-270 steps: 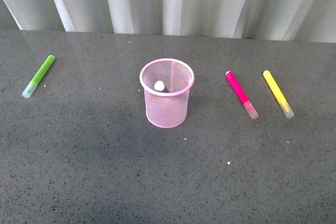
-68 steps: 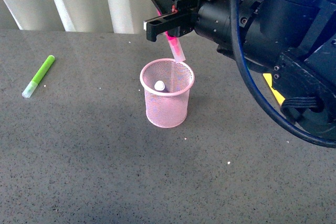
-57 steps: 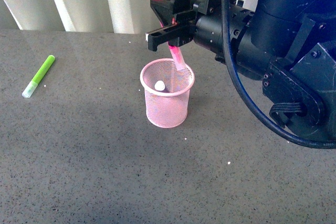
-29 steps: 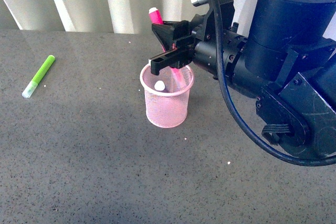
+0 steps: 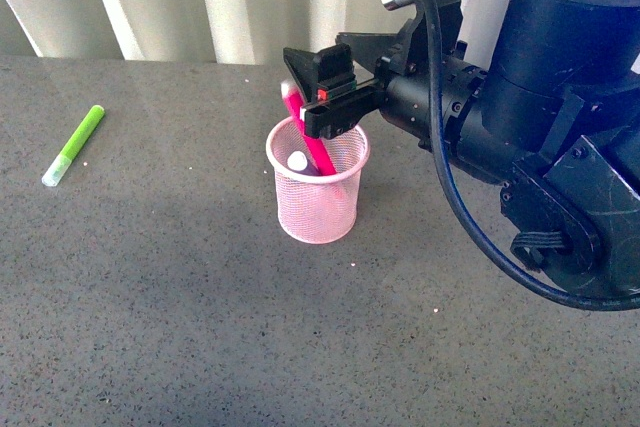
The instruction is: Insert purple and pink pens into pink cup
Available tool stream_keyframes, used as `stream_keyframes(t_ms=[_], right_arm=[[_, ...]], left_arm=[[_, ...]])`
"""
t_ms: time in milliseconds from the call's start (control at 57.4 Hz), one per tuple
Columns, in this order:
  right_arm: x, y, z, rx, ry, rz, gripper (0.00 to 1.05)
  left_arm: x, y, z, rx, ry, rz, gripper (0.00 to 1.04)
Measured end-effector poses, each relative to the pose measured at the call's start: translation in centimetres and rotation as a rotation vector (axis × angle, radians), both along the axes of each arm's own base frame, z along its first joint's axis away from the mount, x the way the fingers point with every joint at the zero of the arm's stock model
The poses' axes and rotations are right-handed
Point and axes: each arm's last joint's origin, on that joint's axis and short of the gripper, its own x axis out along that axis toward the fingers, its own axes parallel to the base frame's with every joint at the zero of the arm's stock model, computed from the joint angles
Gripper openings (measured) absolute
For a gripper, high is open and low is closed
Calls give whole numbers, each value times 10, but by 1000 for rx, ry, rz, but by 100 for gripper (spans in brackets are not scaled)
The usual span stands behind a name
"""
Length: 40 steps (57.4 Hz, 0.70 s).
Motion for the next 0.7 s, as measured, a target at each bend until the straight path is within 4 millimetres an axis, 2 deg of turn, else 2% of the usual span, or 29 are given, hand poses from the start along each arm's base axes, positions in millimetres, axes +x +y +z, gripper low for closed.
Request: stream_keyframes(t_ms=[87, 139, 279, 453, 575, 697], right_arm=[[0, -1, 0, 0, 0, -3, 93], [0, -1, 0, 1, 0, -3, 100], [0, -4, 4, 4, -5, -12, 98], [-2, -20, 33, 41, -45, -101, 98], [-10, -47, 67, 56, -77, -225, 98], [-33, -89, 102, 53, -123, -371, 98]], left_arm=[[0, 0, 0, 0, 0, 0, 98], [0, 0, 0, 0, 0, 0, 98], [0, 0, 0, 0, 0, 0, 98], [0, 0, 0, 0, 0, 0, 98], [0, 0, 0, 0, 0, 0, 98], [0, 0, 0, 0, 0, 0, 98]])
